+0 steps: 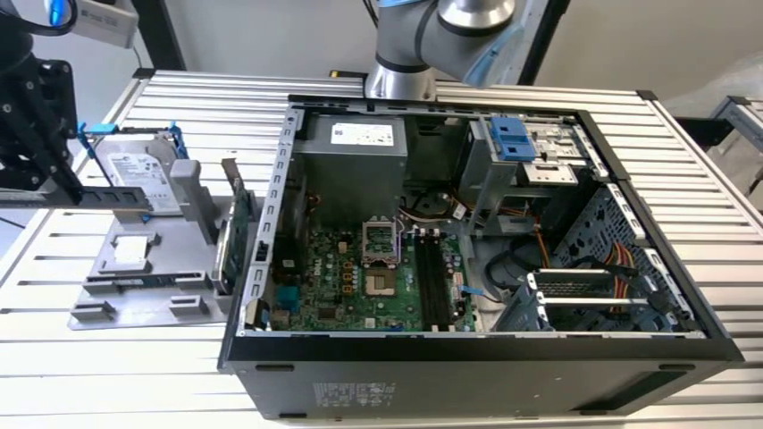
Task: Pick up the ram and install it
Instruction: 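Pick up the ram and move it above insertion slot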
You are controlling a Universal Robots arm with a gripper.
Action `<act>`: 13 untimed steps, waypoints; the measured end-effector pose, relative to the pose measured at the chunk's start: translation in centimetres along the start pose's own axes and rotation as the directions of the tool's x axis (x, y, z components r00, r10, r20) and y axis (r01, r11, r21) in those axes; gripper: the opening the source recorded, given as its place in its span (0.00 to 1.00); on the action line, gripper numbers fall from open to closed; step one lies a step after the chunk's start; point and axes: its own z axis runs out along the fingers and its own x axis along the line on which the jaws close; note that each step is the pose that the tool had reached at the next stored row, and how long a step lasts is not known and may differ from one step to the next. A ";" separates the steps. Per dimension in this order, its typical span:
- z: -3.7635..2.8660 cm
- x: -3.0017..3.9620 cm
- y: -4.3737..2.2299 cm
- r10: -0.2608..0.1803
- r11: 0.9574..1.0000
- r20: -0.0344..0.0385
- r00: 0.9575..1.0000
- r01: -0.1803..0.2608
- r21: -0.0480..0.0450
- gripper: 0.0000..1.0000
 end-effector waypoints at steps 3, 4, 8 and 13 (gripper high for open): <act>-0.02 -0.01 -0.39 0.000 1.000 0.000 1.000 0.000 0.000 0.00; -0.02 -0.01 -0.52 0.000 1.000 0.000 1.000 0.000 0.000 0.00; -0.04 -0.02 -1.10 0.000 1.000 0.000 1.000 0.000 0.000 0.00; -0.06 -0.03 -1.85 0.000 1.000 0.000 1.000 0.000 0.000 0.00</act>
